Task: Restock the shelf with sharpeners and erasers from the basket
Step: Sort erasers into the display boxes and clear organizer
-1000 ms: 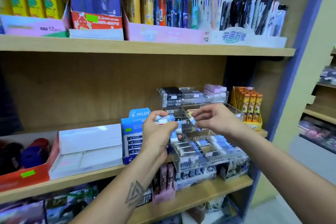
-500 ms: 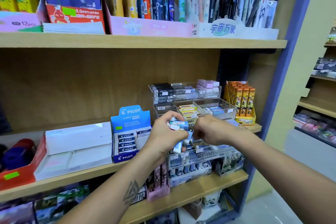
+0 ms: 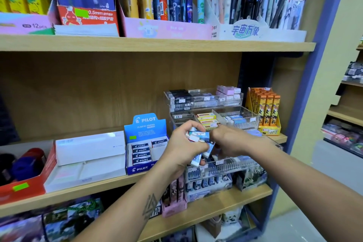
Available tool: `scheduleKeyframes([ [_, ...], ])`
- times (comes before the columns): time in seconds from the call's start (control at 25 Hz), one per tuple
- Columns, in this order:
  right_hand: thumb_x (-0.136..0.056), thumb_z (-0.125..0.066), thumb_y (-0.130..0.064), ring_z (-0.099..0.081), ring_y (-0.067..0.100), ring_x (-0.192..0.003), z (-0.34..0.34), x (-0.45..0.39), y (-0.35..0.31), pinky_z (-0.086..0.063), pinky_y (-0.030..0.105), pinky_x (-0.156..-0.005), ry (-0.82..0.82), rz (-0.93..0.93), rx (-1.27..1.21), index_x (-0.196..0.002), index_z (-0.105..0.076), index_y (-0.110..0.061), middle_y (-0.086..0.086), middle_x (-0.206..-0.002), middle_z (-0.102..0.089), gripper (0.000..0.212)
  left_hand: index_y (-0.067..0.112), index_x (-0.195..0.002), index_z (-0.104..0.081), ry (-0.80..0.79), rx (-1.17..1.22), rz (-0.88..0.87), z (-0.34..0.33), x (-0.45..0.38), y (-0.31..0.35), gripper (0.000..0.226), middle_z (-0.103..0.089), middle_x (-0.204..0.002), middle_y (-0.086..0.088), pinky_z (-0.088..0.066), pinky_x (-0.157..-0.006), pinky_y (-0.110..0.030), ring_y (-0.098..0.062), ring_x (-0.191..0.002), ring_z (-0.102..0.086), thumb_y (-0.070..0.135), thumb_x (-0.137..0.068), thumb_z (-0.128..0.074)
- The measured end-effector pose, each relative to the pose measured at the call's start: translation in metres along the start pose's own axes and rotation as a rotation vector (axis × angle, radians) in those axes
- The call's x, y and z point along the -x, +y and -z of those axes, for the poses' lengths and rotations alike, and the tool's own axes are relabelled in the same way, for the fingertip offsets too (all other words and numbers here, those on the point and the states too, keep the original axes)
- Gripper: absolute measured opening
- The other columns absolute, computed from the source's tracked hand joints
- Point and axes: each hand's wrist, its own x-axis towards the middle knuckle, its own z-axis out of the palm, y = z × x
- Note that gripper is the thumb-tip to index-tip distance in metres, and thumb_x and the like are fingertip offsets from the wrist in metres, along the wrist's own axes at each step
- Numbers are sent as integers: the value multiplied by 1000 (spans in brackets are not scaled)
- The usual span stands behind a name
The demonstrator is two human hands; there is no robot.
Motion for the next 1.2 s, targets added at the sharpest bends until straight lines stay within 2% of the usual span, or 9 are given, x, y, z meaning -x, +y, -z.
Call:
scheduleKeyframes([
  [0.12, -82, -73, -15, -54, 18, -76, -8, 3, 9, -38, 27, -64, 25, 5, -98, -79, -56, -26, -10, -73, -51, 20, 18, -88, -62, -8, 7, 10, 1, -2, 0, 37, -61, -73, -9, -49, -44, -29, -23, -55, -55, -17, -75, -62],
  [0.2, -81, -72, -4, -59, 9, -68, 1, 11, 13, -43, 25, -65, 26, 27, -335, -75, -61, -26, -12, -70, -60, 25, 16, -90, -61, -1, 12, 15, 0, -1, 1, 36, -61, -73, -9, -49, -44, -29, -23, -54, -56, -17, -76, -63],
  [0.28, -83, -61, 10, -70, 12, -70, 12, 22, 16, -53, 28, -66, 64, 0, -827, -84, -68, -14, 7, -77, -72, 25, 13, -92, -60, 23, 7, 10, -2, 0, 1, 34, -62, -73, -8, -50, -43, -29, -22, -52, -57, -17, -76, -64],
  [0.36, -85, -57, 18, -74, 30, -83, 16, 30, 16, -59, 34, -74, -33, -22, -1325, -106, -63, 3, 28, -95, -71, 27, 11, -94, -59, 60, 10, -10, -5, 0, 0, 35, -63, -76, -11, -49, -42, -29, -24, -52, -59, -18, -76, -66],
  [0.44, -83, -67, 14, -72, 36, -87, 13, 33, 13, -60, 35, -74, -106, -45, -1519, -114, -59, 7, 29, -98, -68, 33, 9, -95, -58, 88, 22, -22, -6, 0, 0, 36, -64, -79, -14, -49, -42, -28, -27, -55, -60, -17, -74, -70],
  [0.64, -80, -71, 12, -71, 30, -75, 10, 34, 21, -62, 34, -70, 35, -116, -1462, -104, -64, 7, 24, -84, -66, 27, 8, -97, -58, 122, 58, -8, -7, 2, 1, 32, -62, -75, -8, -50, -44, -29, -19, -57, -61, -13, -78, -72],
  [0.84, -78, -83, -12, -68, 5, -71, 15, 27, 32, -54, 25, -69, 101, -153, -555, -93, -74, -12, -3, -76, -73, 17, 9, -97, -57, 157, 60, 0, -9, 1, 1, 32, -65, -78, -12, -50, -43, -27, -18, -56, -62, -15, -79, -69],
  [0.96, -74, -86, -27, -59, 8, -79, 7, 23, 25, -43, 19, -67, 37, -141, -361, -96, -78, -18, -8, -85, -66, 25, 10, -96, -57, 157, 47, 6, -10, 1, 1, 33, -66, -83, -15, -50, -44, -27, -19, -56, -62, -15, -79, -69],
  [1.2, -83, -79, -28, -61, 13, -92, 1, 16, 14, -44, 25, -72, -53, -36, -36, -100, -78, -23, -8, -102, -71, 18, 14, -93, -59, 150, 17, 22, -8, -1, -1, 33, -67, -91, -20, -51, -47, -28, -22, -60, -63, -13, -78, -70],
])
